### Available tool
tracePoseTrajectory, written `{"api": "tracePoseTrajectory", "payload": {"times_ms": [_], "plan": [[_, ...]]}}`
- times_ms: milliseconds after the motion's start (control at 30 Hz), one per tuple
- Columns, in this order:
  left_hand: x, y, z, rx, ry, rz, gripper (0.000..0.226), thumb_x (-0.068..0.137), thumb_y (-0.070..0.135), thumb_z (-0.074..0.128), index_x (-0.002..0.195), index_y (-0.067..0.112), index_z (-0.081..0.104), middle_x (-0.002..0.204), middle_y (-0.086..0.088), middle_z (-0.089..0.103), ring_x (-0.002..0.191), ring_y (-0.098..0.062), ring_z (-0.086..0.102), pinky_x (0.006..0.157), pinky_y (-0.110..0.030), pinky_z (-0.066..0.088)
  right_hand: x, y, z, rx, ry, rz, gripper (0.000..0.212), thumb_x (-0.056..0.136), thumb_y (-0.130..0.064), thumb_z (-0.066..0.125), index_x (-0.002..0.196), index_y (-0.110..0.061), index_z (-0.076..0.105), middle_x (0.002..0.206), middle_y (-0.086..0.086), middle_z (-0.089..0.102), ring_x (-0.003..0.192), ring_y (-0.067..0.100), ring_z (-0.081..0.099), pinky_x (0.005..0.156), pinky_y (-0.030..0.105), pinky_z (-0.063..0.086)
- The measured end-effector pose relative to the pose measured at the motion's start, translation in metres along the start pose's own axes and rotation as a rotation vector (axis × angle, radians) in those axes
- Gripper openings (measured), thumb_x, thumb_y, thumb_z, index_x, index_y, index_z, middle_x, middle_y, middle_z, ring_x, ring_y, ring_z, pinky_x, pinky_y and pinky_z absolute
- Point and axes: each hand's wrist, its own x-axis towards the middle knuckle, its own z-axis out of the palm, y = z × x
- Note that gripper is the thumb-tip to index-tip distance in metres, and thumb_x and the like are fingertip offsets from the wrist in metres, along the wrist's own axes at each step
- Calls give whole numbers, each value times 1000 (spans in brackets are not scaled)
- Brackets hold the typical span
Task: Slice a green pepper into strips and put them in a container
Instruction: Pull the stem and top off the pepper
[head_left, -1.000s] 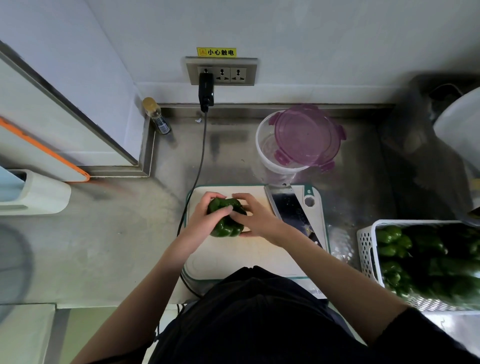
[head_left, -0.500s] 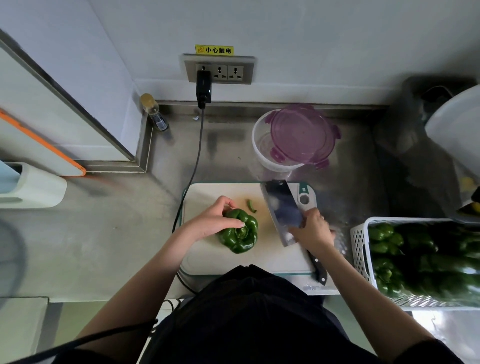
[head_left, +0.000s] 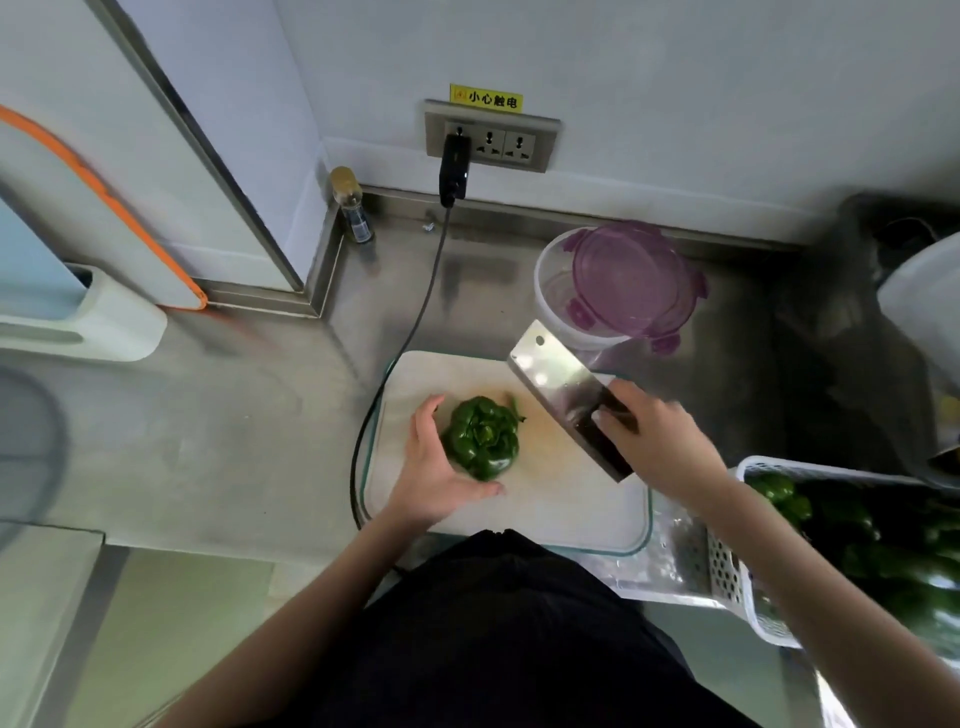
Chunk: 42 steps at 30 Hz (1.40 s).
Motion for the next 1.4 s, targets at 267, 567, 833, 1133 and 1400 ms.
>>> {"api": "tracePoseTrajectory", "payload": {"times_ms": [267,567,833,1133,1400], "plan": [[6,10,18,-109,139,107,90,54,15,87,127,18,35,114,5,44,103,-8,47,86,-14,36,3,-35,-43,-645,-46,-323,23,99,-44,34,109,-25,44,94,3,64,85,29,63,61,32,39],[11,5,10,-96,87,70,89,53,10,87,124,16,33,111,3,47,97,-7,50,74,-3,38,20,-47,-33,-818,-38,-505,27,101,-39,30,119,-22,41,98,2,64,85,25,65,59,31,42],[16,10,9,-54,82,10,87,54,13,85,125,13,34,113,0,50,99,-11,53,72,-7,38,36,-46,-28,-859,-129,-526,17,99,-23,40,115,-18,43,83,1,58,76,25,61,54,31,36],[22,6,8,-6,80,-3,90,54,18,86,127,12,34,116,-1,51,105,-16,53,83,-20,40,49,-50,-33,-862,-266,-542,13,97,-17,44,110,-17,45,87,3,54,65,19,43,45,27,24],[21,5,9,26,84,-1,91,53,18,87,127,10,34,118,-2,51,104,-14,52,81,-17,38,46,-52,-38,-884,-398,-465,24,101,-28,36,118,-14,46,102,9,56,75,23,45,55,30,31]]}}
